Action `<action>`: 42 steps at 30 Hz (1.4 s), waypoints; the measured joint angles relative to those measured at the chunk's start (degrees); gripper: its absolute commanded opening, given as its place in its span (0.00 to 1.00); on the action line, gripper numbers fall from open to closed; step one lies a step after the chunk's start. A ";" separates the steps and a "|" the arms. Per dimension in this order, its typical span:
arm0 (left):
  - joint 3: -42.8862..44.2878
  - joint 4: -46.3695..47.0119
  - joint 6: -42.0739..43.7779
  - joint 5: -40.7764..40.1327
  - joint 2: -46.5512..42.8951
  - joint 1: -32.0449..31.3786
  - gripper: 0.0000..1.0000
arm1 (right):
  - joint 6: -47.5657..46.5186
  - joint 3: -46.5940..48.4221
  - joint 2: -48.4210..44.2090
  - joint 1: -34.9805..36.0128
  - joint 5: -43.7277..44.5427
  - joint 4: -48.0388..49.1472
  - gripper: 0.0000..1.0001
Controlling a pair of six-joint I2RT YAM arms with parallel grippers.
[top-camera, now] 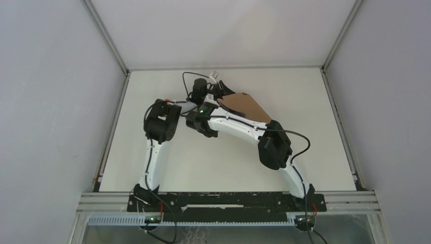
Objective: Fold the paper box
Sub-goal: Fold the paper box at the center of the board.
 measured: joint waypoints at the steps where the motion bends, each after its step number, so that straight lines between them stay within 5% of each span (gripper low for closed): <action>1: -0.28 0.85 -0.33 0.04 0.02 -0.04 0.45 | 0.00 0.07 0.02 0.00 -0.09 -0.02 0.00; 42: -4.07 9.53 -0.70 0.13 1.16 -2.69 0.46 | -4.00 0.42 0.44 -0.46 -6.60 2.95 0.00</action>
